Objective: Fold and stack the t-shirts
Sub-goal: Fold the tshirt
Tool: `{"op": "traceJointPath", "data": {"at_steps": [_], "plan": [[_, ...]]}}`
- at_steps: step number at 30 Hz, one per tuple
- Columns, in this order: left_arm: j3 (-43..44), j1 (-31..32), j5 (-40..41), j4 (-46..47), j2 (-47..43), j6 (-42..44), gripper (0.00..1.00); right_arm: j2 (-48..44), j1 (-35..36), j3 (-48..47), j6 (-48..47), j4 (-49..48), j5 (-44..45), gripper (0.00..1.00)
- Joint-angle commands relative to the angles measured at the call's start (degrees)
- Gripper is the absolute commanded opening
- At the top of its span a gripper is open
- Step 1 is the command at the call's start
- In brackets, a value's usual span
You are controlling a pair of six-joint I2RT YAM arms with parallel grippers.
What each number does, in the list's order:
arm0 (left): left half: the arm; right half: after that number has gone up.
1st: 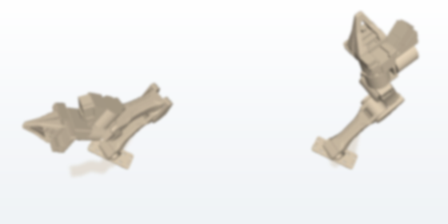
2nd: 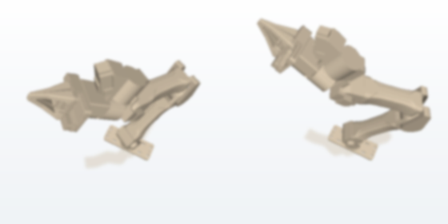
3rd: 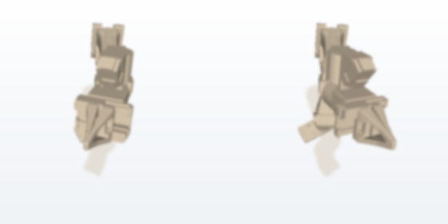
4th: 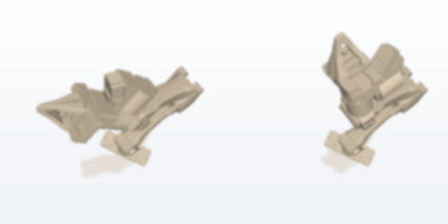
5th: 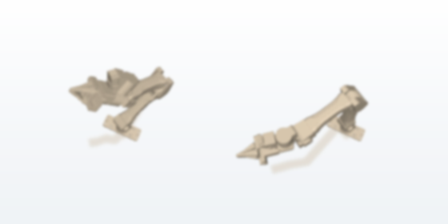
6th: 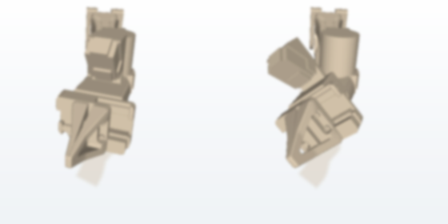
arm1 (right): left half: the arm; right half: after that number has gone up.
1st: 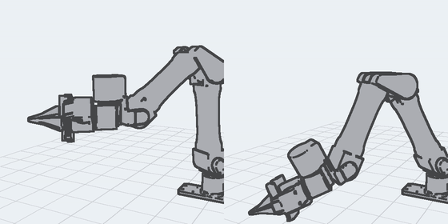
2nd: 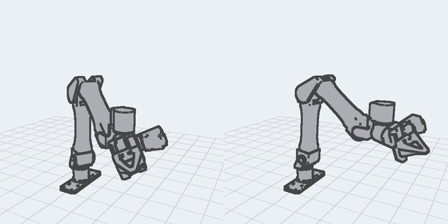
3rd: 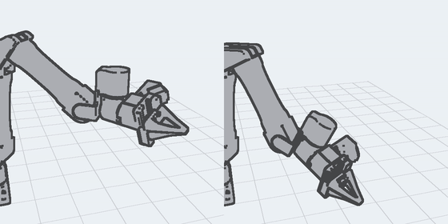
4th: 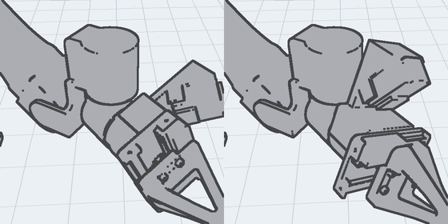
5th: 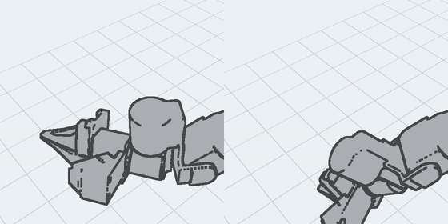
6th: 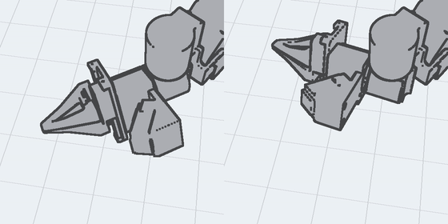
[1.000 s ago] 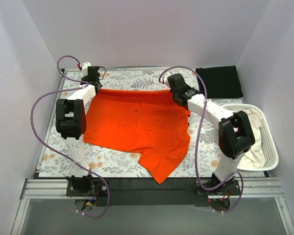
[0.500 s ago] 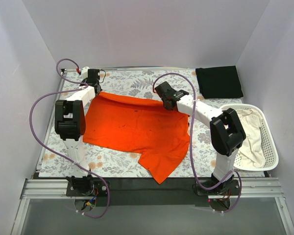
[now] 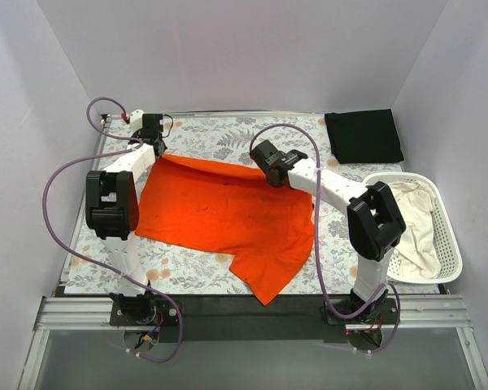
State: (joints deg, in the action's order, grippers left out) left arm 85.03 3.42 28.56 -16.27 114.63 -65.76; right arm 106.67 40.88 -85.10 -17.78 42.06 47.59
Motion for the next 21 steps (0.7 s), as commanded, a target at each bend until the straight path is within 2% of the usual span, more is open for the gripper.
{"op": "traceJointPath", "data": {"at_steps": [1, 8, 11, 15, 18, 19, 21], "plan": [[-2.2, -0.7, 2.0, 0.3, -2.7, -1.3, 0.00, 0.0, 1.4, -1.0, 3.2, 2.4, -0.4, 0.01], [-6.7, -0.7, 1.9, 1.0, -1.9, -4.2, 0.00, 3.4, 1.7, 0.5, 5.4, 3.3, -8.5, 0.01], [-7.8, -1.0, 2.2, 1.2, -1.5, -5.0, 0.03, 4.3, 1.7, 0.5, 5.8, 4.9, -14.1, 0.08], [-8.0, -1.2, 2.4, 1.2, -3.9, -5.2, 0.13, 2.5, 0.9, 0.3, 6.9, 5.7, -23.0, 0.25], [-7.6, -1.3, 3.3, 1.2, -6.5, -4.4, 0.27, -0.5, -2.7, -1.6, 9.9, 5.8, -28.3, 0.37], [-7.5, -1.2, 3.3, 1.2, -7.2, -4.2, 0.37, -1.3, -4.0, -2.0, 12.0, 5.6, -29.4, 0.40], [-7.2, -1.2, 2.1, 1.7, -8.4, -3.0, 0.50, -2.9, -8.2, -3.6, 14.2, 5.3, -32.3, 0.44]]}}
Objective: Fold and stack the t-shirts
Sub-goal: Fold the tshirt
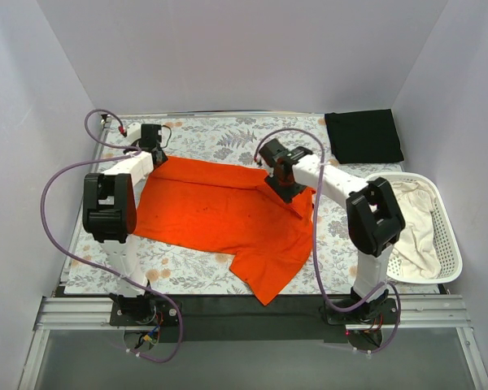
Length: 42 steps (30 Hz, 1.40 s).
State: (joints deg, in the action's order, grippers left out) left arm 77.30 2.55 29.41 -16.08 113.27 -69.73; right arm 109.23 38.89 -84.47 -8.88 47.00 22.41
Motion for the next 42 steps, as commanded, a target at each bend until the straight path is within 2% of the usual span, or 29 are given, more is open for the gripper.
{"op": "traceJointPath", "data": {"at_steps": [1, 4, 8, 9, 12, 15, 26, 42], "plan": [[0.6, -0.3, 0.2, 1.9, -8.1, 1.6, 0.60, -6.2, -7.9, -4.7, 6.9, 0.0, -8.4, 0.45], [0.5, -0.3, -2.7, 3.6, -8.8, 3.3, 0.64, -7.9, -14.7, -4.7, 10.6, -2.8, -14.7, 0.47], [1.2, -0.2, -6.5, 5.3, -6.4, 4.0, 0.66, -10.9, -22.5, 1.0, 21.8, -13.0, -24.1, 0.49], [1.8, -0.2, -8.1, 5.5, -5.8, 4.0, 0.66, -11.4, -25.0, 4.3, 24.2, -18.6, -26.7, 0.49], [3.5, 0.0, -10.1, 6.1, -2.7, 4.3, 0.67, -12.5, -28.7, 9.5, 31.7, -28.0, -29.7, 0.49], [3.9, -0.1, -11.5, 7.5, -0.4, 4.1, 0.67, -12.3, -30.6, 12.3, 36.0, -33.4, -32.2, 0.50], [4.9, 0.0, -14.6, 9.4, 4.8, 3.5, 0.68, -6.0, -32.1, 16.5, 47.0, -44.5, -33.8, 0.51], [3.7, 0.0, -13.6, 8.5, 7.7, 2.3, 0.68, -4.9, -33.0, 20.5, 49.0, -48.3, -31.9, 0.50]]}}
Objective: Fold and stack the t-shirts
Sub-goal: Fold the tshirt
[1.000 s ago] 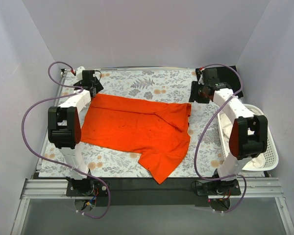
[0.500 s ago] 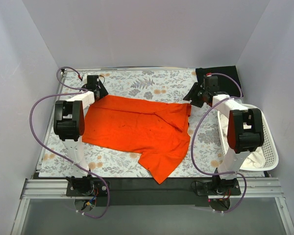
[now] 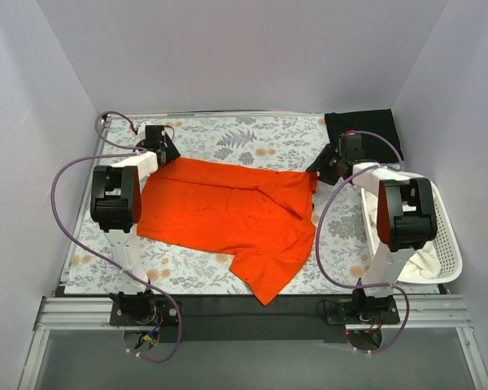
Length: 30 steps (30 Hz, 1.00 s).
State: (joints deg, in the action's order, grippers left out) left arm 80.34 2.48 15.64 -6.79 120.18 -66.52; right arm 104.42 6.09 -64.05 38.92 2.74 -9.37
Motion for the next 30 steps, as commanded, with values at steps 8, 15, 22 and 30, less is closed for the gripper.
{"op": "traceJointPath", "data": {"at_steps": [8, 15, 22, 30], "plan": [[-0.5, 0.0, 1.5, -1.5, 0.8, -1.5, 0.68, 2.6, -0.5, -0.2, 3.9, -8.5, -2.4, 0.50], [-0.4, -0.1, 2.0, -2.7, 1.7, -2.3, 0.65, 4.3, -1.6, 0.1, 4.9, -8.6, -2.1, 0.47], [1.1, -0.7, 1.5, -6.0, 3.5, -4.3, 0.61, 5.5, -3.6, 1.0, 4.2, -9.2, -1.4, 0.26], [1.0, -1.9, 0.4, -7.8, 3.9, -6.9, 0.59, 3.7, -5.1, 1.1, 0.6, -9.2, 1.4, 0.01]]}}
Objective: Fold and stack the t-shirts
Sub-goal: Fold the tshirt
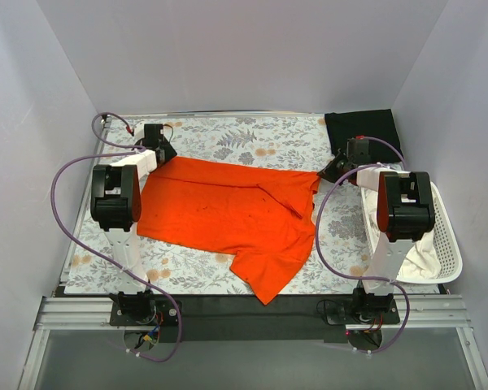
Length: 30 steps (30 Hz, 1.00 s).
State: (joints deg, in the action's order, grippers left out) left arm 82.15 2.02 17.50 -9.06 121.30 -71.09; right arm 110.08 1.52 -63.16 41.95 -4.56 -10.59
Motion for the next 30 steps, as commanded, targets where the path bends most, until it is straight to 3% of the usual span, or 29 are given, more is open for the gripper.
{"op": "traceJointPath", "data": {"at_steps": [1, 12, 21, 30], "plan": [[-0.9, -1.4, -1.7, -5.6, 2.8, -2.6, 0.59, -2.3, -0.6, 0.2, -3.0, -1.9, 2.7, 0.01], [-1.2, -3.7, -2.4, -7.8, 3.5, -5.8, 0.58, 0.5, -0.6, -1.4, -7.4, -2.3, 3.9, 0.01], [0.2, -3.7, -3.5, -5.9, 3.5, -5.4, 0.61, 4.5, -0.6, -9.1, -14.6, -2.6, 1.0, 0.03], [1.9, -3.8, -6.2, -4.8, -1.7, -4.5, 0.70, 4.1, -0.5, -13.4, -21.6, -0.5, -1.7, 0.32]]}}
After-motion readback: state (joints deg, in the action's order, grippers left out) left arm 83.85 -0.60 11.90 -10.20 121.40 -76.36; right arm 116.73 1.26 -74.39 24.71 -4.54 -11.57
